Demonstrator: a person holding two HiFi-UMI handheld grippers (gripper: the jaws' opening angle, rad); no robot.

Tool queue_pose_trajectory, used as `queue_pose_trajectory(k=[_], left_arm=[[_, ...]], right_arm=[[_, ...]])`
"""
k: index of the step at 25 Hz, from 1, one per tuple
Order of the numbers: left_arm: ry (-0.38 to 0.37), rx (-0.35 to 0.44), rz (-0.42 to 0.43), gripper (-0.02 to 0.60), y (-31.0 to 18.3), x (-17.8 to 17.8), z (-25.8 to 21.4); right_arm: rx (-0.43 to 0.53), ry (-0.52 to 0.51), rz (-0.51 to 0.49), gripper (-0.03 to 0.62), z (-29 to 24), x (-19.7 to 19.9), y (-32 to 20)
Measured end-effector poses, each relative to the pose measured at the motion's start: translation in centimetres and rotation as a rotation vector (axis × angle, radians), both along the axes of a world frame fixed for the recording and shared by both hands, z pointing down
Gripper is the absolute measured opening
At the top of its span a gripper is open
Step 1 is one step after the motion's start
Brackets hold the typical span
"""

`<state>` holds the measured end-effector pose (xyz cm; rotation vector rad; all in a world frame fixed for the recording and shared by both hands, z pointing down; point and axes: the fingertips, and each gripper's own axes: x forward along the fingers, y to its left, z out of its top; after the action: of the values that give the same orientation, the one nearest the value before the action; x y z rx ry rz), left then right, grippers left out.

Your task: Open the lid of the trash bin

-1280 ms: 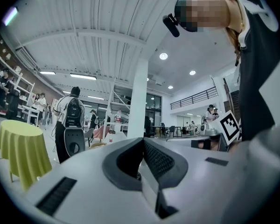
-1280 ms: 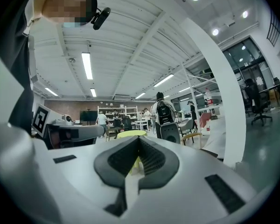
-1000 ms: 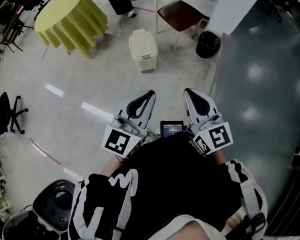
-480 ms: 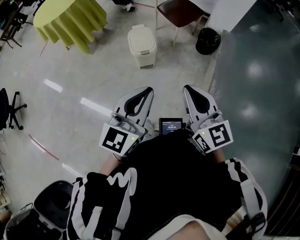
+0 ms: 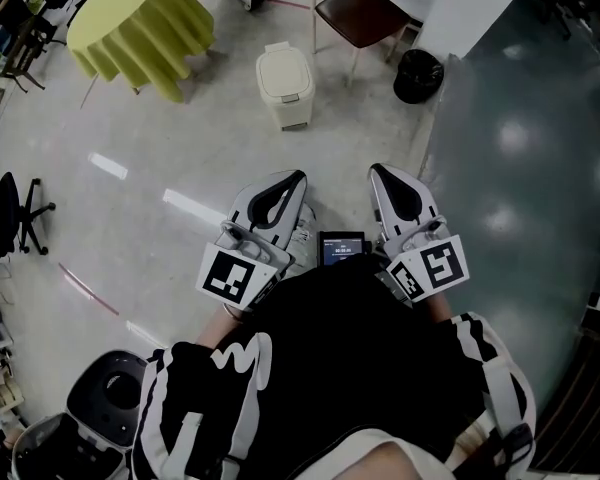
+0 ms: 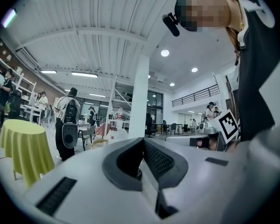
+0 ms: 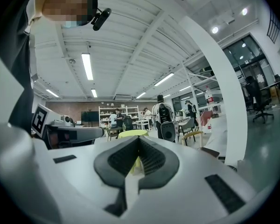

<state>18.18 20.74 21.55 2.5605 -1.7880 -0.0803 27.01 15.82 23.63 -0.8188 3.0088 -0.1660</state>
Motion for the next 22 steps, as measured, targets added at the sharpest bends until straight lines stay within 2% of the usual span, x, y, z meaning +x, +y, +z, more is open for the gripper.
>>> queue_pose_trajectory(k=[14,19,22], left_arm=[[0.024,0.004,-0.008,0.008,-3.7,-2.5,0.0],[0.009,-0.004,-0.016,0.008,-6.0,-4.0,0.1],[0.026,0.0,0.004,0.008,-7.2,-4.2,0.1]], right_arm=[[-0.008,0.006,-0.002,0.003,0.0,-2.5,-3.6],[-0.001,0.007,-0.002,0.003,-0.4,-3.9,-5.6],[0.0,0.007,0.005,0.004,-0.4,-4.3,-6.9]])
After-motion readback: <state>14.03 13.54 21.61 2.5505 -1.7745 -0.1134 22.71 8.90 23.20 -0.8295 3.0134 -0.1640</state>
